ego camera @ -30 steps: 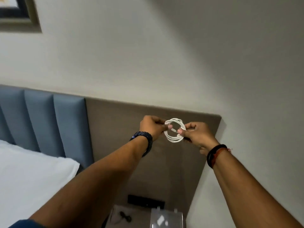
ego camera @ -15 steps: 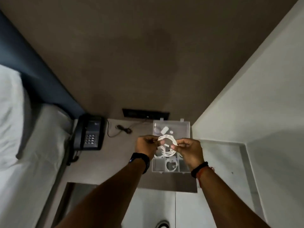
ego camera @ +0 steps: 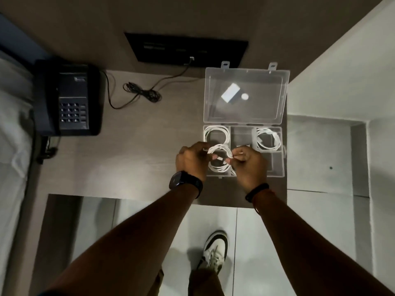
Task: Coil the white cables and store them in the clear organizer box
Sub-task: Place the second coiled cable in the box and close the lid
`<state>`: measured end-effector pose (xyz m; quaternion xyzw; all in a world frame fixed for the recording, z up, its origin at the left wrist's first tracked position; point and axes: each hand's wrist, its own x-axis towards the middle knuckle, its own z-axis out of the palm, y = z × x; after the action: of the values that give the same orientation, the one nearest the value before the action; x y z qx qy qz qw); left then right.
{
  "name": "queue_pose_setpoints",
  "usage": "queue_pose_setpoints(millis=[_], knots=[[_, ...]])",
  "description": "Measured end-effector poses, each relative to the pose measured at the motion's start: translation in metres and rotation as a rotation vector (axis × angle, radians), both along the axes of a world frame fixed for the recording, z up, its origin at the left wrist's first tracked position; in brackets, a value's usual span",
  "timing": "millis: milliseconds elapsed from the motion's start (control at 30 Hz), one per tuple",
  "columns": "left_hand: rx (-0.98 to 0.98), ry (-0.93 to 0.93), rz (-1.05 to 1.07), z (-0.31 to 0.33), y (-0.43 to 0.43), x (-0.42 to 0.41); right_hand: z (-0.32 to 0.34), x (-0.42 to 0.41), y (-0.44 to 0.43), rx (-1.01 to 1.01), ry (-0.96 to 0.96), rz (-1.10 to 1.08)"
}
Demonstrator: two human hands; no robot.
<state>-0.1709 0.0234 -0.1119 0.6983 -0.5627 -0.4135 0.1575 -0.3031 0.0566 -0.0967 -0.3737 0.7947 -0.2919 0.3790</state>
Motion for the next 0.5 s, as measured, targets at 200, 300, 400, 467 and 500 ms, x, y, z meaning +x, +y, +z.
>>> queue_pose_setpoints(millis=[200,300,400,467,500], knots=[[-0.142,-0.124,-0.100,-0.0092,0.0021,0.0003,-0.0076,0.0045,0.0050,-0.061,0.160,0.078],[-0.177,-0.153,-0.124,-0.0099,0.0033,0.0014,-0.0093,0.0070,0.0051,-0.060,0.223,0.098],[-0.275,-0.182,-0.190,-0.0098,0.0065,0.0030,-0.0107,0.0077,0.0044,-0.026,0.293,0.157],[-0.356,-0.228,-0.239,-0.0110,0.0085,0.0049,-0.0109,0.0086,0.0049,0.008,0.367,0.182],[-0.397,-0.252,-0.259,-0.0120,0.0100,0.0060,-0.0105,0.0093,0.0053,0.015,0.392,0.166]])
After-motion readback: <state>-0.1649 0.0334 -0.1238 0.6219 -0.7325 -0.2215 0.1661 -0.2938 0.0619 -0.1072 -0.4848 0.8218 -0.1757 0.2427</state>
